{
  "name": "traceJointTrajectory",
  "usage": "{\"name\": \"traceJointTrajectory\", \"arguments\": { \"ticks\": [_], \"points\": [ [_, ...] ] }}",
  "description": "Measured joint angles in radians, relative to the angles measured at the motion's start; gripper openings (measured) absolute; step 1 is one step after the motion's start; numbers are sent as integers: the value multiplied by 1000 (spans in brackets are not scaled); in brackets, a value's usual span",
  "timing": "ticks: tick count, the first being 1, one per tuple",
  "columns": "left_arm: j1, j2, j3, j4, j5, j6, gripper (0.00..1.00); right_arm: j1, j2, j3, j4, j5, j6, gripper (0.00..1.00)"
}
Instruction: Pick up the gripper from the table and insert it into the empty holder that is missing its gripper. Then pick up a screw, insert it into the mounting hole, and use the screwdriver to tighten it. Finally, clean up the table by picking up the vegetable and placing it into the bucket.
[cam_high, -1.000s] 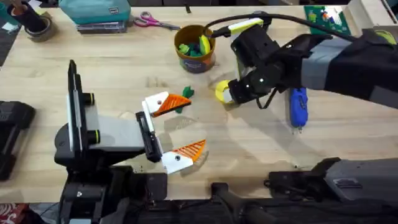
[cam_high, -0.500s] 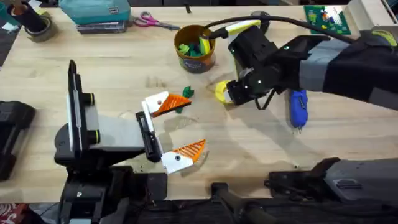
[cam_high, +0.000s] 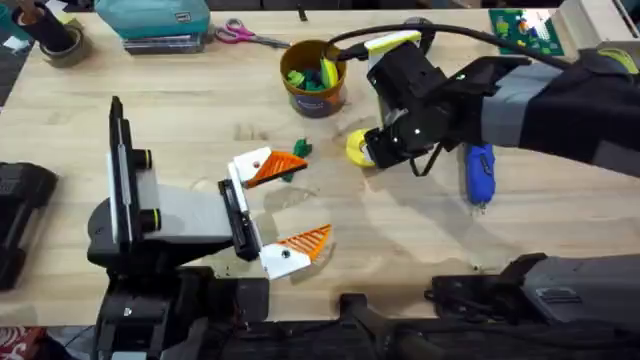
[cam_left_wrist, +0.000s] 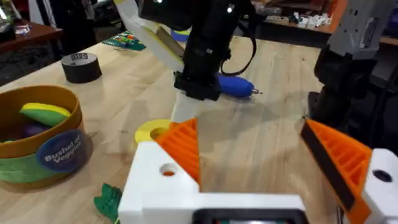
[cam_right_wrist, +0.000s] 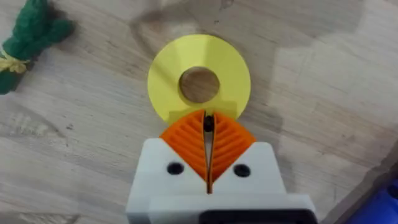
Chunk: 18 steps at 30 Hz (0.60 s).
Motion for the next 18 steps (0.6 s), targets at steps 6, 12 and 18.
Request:
{"name": "traceJointTrajectory", "arguments": {
  "ticks": [6, 12, 18],
  "points": [
    [0, 0, 0, 0, 0, 0, 985, 0, -1, 6, -21, 0, 0, 6],
    [0, 0, 0, 0, 0, 0, 985, 0, -32, 101, -149, 0, 0, 6],
    [0, 0, 0, 0, 0, 0, 985, 0, -71, 276, -288, 0, 0, 6]
  ]
}}
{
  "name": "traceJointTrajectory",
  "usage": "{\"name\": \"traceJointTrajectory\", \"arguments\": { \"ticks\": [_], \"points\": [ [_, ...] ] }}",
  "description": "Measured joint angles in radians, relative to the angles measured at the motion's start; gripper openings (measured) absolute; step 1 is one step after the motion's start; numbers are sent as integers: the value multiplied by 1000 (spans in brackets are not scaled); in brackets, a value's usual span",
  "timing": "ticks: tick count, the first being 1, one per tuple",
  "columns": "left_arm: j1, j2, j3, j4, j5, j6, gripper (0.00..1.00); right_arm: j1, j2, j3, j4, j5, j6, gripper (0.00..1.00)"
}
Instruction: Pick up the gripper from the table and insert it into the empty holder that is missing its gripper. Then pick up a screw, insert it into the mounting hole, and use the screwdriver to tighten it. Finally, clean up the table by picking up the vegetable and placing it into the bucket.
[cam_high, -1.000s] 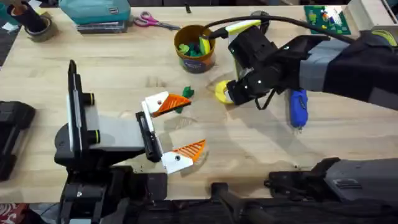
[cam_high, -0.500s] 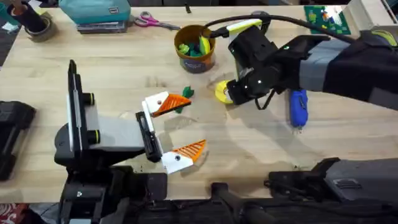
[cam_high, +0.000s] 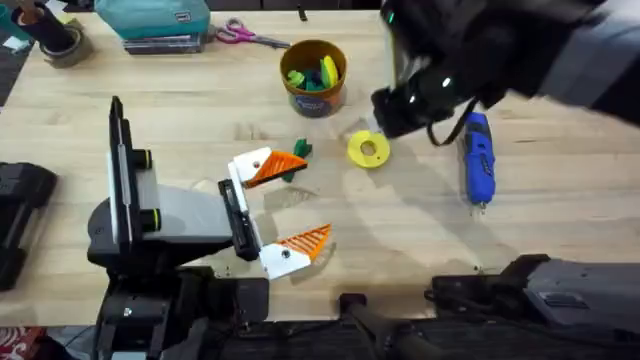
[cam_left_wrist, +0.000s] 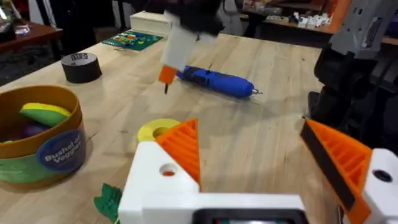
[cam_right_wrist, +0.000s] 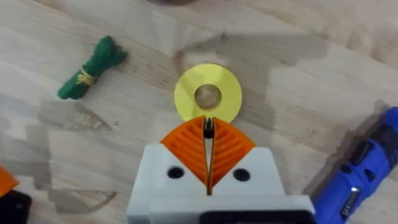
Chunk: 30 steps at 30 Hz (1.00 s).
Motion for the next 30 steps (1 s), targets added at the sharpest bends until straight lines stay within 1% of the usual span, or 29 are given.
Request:
{"name": "traceJointTrajectory", "arguments": {
  "ticks": [10, 16, 20, 24, 30],
  "points": [
    [0, 0, 0, 0, 0, 0, 985, 0, -12, 251, -244, 0, -42, 6],
    [0, 0, 0, 0, 0, 0, 985, 0, -12, 357, -315, 0, -53, 6],
    [0, 0, 0, 0, 0, 0, 985, 0, -12, 395, -327, 0, -74, 6],
    [0, 0, 0, 0, 0, 0, 985, 0, -12, 398, -338, -2, -88, 6],
    [0, 0, 0, 0, 0, 0, 985, 2, -12, 400, -344, -38, -129, 6]
  ]
}}
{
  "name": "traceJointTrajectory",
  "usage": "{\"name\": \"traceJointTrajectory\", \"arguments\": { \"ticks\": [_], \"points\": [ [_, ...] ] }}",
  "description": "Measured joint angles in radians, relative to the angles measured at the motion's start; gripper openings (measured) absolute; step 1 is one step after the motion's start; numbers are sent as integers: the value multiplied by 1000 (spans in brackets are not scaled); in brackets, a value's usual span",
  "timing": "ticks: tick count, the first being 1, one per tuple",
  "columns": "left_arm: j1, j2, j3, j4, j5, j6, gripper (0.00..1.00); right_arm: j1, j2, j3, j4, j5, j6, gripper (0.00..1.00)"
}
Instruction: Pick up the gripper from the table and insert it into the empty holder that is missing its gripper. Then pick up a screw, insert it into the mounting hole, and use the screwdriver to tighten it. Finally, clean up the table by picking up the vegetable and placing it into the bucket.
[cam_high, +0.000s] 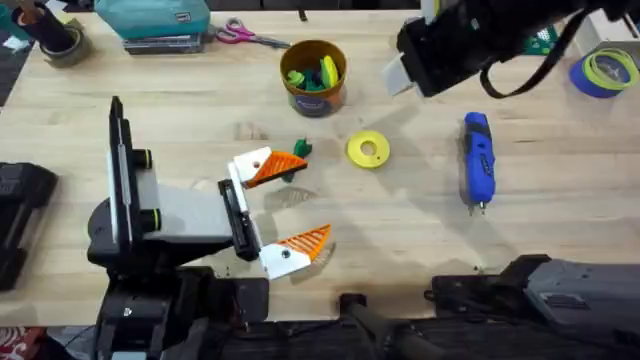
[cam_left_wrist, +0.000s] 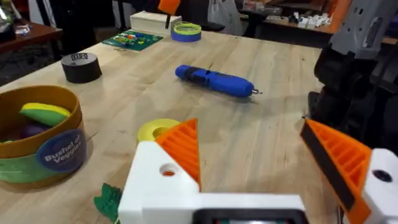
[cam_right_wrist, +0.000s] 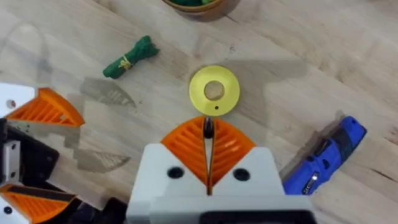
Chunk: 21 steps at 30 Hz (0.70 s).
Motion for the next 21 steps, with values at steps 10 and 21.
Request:
{"name": "traceJointTrajectory", "arguments": {
  "ticks": [10, 21],
  "points": [
    [0, 0, 0, 0, 0, 0, 985, 73, 69, 139, -3, -15, -77, 6],
    [0, 0, 0, 0, 0, 0, 985, 236, 163, 231, 10, -16, -161, 6]
  ]
}}
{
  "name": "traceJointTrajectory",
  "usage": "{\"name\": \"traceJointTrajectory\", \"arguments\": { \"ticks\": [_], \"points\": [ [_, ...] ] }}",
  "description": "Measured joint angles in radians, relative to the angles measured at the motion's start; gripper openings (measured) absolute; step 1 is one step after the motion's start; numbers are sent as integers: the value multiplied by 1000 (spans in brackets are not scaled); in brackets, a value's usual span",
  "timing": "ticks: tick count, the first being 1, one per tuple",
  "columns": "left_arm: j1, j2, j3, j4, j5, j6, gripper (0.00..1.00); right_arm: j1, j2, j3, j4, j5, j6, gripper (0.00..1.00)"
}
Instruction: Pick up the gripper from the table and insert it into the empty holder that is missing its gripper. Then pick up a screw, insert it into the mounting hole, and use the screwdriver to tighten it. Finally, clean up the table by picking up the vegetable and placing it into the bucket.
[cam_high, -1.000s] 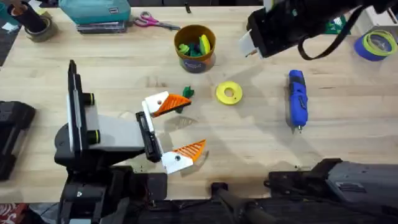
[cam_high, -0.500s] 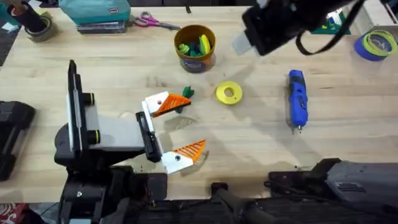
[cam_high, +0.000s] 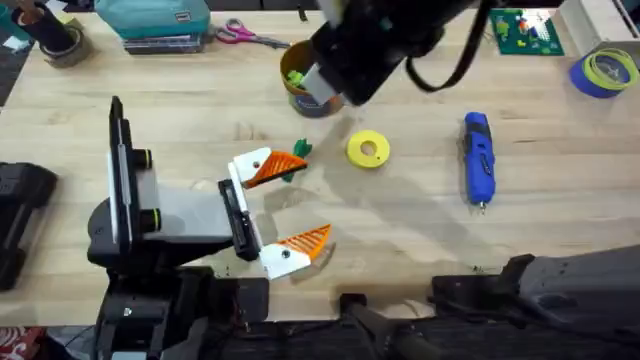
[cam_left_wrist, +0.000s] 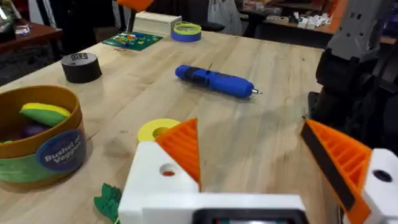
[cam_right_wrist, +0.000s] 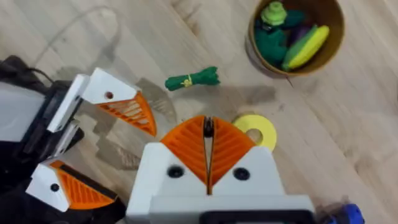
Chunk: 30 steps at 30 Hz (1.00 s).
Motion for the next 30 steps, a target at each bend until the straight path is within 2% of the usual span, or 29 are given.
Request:
{"name": "traceJointTrajectory", "arguments": {
  "ticks": [14, 30],
  "points": [
    [0, 0, 0, 0, 0, 0, 985, 145, 11, 1, 54, -3, -78, 6],
    [0, 0, 0, 0, 0, 0, 985, 235, 11, 2, 46, -25, -279, 6]
  ]
}}
